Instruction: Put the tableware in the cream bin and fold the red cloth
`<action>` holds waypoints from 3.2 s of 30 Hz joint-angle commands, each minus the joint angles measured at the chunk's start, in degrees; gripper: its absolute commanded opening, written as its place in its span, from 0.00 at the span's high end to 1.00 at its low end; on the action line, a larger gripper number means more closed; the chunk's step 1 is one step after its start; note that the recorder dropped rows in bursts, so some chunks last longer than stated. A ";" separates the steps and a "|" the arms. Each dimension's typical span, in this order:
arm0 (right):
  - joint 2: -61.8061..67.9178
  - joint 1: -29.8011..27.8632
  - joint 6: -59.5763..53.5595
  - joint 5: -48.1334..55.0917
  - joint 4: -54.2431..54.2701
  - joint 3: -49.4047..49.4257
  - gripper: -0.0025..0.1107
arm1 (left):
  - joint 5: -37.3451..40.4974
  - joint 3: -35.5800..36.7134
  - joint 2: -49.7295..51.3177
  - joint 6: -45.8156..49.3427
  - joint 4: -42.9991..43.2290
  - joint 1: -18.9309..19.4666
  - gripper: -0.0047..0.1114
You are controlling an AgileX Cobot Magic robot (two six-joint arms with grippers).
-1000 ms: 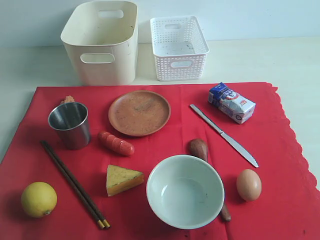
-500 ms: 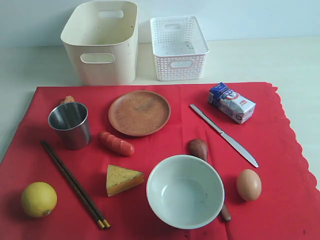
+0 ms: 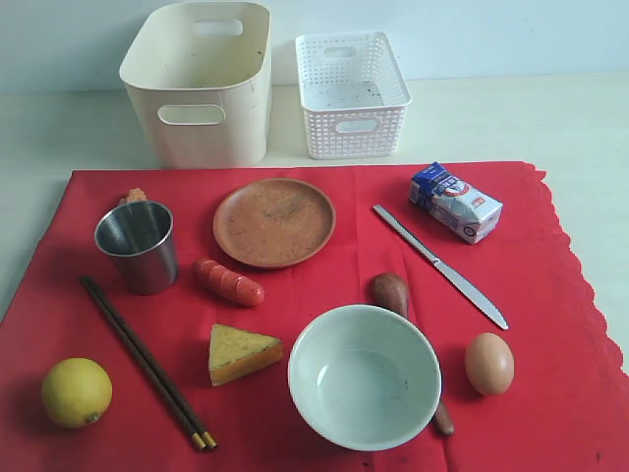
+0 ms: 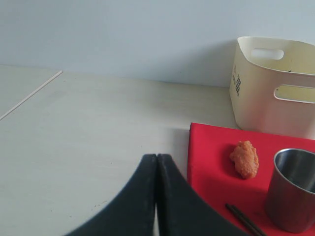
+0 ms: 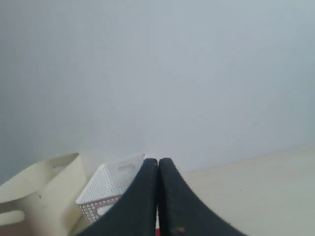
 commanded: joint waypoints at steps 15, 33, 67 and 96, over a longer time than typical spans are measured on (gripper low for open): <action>21.08 -0.03 -0.15 2.23 1.26 -9.93 0.98 | -0.26 -0.02 -0.35 0.06 -0.17 0.23 0.95; 67.97 5.66 -9.73 20.86 7.16 -27.66 0.94 | -0.26 -0.02 -0.35 0.06 -0.17 0.23 0.95; 91.11 18.96 -10.66 16.27 7.55 -25.16 0.58 | -0.26 -0.02 -0.35 0.06 -0.17 0.23 0.95; 91.21 18.96 -11.73 14.27 7.66 -27.67 0.84 | -0.26 -0.02 -0.35 0.06 -0.17 0.23 0.95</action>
